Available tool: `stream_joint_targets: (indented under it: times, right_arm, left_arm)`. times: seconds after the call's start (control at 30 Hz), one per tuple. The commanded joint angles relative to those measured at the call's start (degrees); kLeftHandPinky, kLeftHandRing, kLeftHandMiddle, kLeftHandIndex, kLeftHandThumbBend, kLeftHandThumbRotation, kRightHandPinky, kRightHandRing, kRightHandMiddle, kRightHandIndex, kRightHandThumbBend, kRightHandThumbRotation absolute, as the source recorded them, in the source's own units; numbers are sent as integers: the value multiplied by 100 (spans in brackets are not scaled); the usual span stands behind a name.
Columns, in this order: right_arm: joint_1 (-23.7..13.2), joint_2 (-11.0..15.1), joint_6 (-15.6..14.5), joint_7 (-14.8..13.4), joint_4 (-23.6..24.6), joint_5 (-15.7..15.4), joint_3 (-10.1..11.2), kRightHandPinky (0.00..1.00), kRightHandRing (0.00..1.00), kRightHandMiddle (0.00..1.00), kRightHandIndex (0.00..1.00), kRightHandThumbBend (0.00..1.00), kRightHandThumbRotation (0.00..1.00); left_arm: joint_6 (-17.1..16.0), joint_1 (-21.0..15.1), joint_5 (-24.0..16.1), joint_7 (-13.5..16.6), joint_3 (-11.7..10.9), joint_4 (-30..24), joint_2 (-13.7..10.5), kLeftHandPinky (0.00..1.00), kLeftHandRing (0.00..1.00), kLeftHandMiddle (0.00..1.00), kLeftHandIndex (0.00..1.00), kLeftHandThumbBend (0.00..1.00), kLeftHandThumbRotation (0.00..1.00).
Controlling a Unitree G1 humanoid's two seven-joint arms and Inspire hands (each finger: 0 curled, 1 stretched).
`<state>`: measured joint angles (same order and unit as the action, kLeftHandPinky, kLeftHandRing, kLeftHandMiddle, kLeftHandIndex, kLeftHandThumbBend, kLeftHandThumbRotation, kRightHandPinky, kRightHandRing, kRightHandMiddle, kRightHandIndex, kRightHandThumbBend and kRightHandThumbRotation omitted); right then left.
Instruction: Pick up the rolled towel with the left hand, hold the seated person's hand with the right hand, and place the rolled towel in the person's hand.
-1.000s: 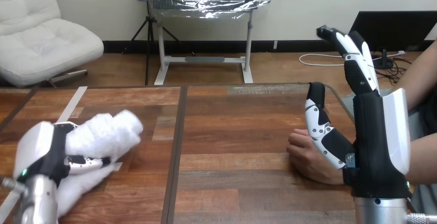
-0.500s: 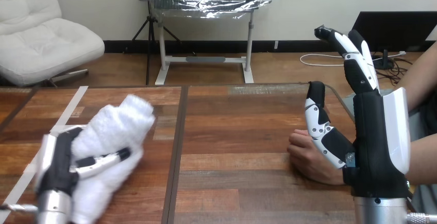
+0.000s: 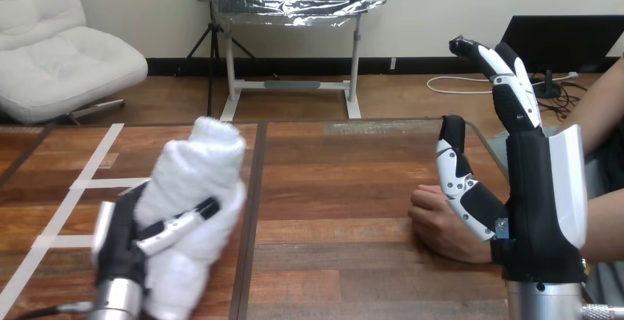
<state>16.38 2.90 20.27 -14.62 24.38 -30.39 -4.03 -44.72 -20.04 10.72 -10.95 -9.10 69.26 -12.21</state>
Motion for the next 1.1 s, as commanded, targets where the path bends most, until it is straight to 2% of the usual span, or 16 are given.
stream_joint_targets:
  times: [0.0,0.1,0.27,0.7,0.77,0.8,0.87,0.9,0.97,1.07]
  right_arm:
    - [-344,68,49,26,99,24,72,100,98,89,85,0,0]
    - [-346,77,54,36,102,35,83,100,98,90,85,0,0]
    - [-353,85,56,57,110,41,104,100,98,90,85,0,0]
    - [-378,240,-6,233,157,11,191,100,100,94,87,0,0]
    - [-364,288,-114,357,223,40,212,100,100,94,88,0,0]
    - [-384,505,-299,643,307,109,357,100,99,97,90,0,0]
    - [-412,765,-510,987,400,191,540,99,98,98,91,14,0]
    - [-431,863,-605,1119,427,198,626,98,97,98,92,17,0]
    - [-449,916,-688,1232,451,195,700,97,97,98,92,24,0]
    - [-475,1035,-1001,1484,552,126,821,94,95,97,91,33,0]
  left_arm:
    - [-313,-211,262,-306,-233,-567,156,40,43,47,50,92,20]
    - [-393,-158,310,-487,-257,-693,237,40,43,47,51,92,20]
    - [-477,-47,323,-597,-255,-955,387,41,43,46,51,92,20]
    - [-476,282,568,-1170,-180,-1712,726,42,43,46,51,93,20]
    - [-478,342,593,-1226,-156,-1843,783,42,43,46,51,93,20]
    - [-448,466,676,-1356,-92,-2108,911,41,43,46,52,94,21]
    - [-407,614,773,-1511,-17,-2422,1062,42,43,46,52,95,21]
    - [-384,674,800,-1554,18,-2545,1110,42,43,47,52,95,21]
    - [-348,727,813,-1577,44,-2653,1137,42,43,47,52,95,21]
    - [-329,809,848,-1616,84,-2820,1209,42,43,47,52,95,20]
